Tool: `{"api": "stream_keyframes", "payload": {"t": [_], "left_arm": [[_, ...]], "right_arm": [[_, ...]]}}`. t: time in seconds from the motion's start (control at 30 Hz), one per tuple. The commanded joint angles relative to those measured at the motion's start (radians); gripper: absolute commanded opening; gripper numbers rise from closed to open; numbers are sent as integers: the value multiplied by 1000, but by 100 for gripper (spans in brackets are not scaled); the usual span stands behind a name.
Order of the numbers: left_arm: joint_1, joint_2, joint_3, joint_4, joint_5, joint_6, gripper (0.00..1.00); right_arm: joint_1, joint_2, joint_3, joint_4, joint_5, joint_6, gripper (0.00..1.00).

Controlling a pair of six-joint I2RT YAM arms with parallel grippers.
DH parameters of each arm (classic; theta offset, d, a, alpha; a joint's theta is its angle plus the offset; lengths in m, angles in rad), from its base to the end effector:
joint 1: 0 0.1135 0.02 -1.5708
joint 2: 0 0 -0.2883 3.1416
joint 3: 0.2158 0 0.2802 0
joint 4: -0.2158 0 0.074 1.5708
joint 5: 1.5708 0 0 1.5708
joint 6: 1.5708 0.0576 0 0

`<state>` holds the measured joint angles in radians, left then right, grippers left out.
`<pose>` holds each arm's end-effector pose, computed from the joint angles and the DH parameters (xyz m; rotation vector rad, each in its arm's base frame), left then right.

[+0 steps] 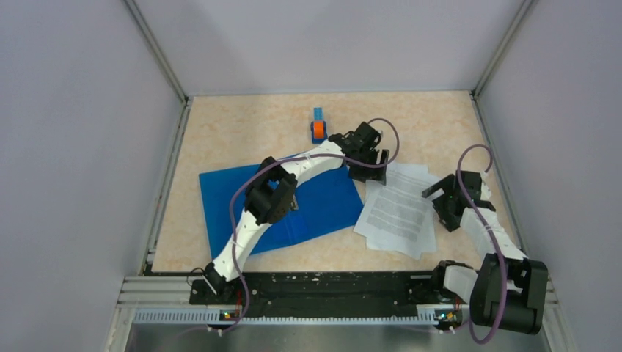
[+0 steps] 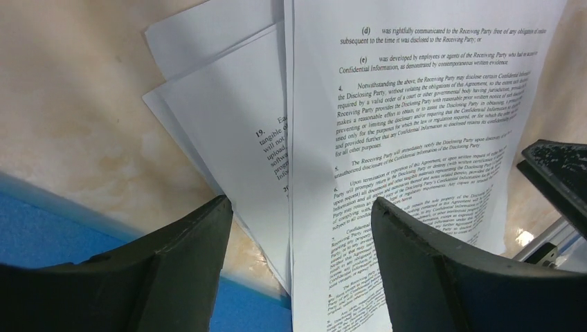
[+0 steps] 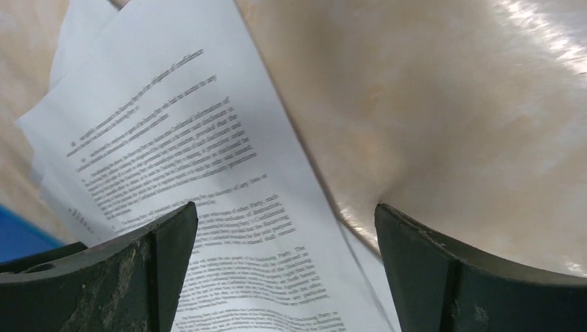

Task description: Put the files into the folder

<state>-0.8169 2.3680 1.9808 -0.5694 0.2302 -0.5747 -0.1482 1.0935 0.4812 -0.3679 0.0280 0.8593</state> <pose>0.3856 -0.4299 0.1608 0.4252 2.6731 -0.7899 0.2167 -0.0340 0.1521 1.2493 2.2439 0.2382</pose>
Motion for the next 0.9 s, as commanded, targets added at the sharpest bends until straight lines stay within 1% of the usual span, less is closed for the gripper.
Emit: {"api": "stream_keyframes", "payload": {"t": [0.0, 0.1, 0.23, 0.3, 0.4, 0.47, 0.53, 0.67, 0.87], "left_arm": [[-5, 47, 94, -131, -11, 115, 79], [-4, 6, 0, -116, -24, 120, 80], [-4, -65, -158, -95, -5, 108, 81], [-5, -100, -234, -67, 18, 100, 86], [-4, -149, -328, -10, 65, 70, 87], [-6, -167, -374, 26, 101, 49, 89], [-7, -169, -392, 45, 120, 35, 89], [-11, -145, -375, 48, 131, 21, 89], [-28, -96, -315, 41, 121, -19, 89]], "right_arm": [[-75, -12, 7, -123, 54, -98, 99], [-79, -27, 12, -137, 58, -119, 99], [-79, -41, -11, -152, 55, -135, 99], [-78, -59, -33, -154, 22, -125, 99], [-69, -97, -65, -155, -16, -87, 99], [-43, -110, -71, -159, -18, -62, 99], [3, -101, -73, -160, -22, -31, 99], [88, -76, -81, -147, -23, 32, 99], [95, -56, -83, -121, -22, 32, 99]]}}
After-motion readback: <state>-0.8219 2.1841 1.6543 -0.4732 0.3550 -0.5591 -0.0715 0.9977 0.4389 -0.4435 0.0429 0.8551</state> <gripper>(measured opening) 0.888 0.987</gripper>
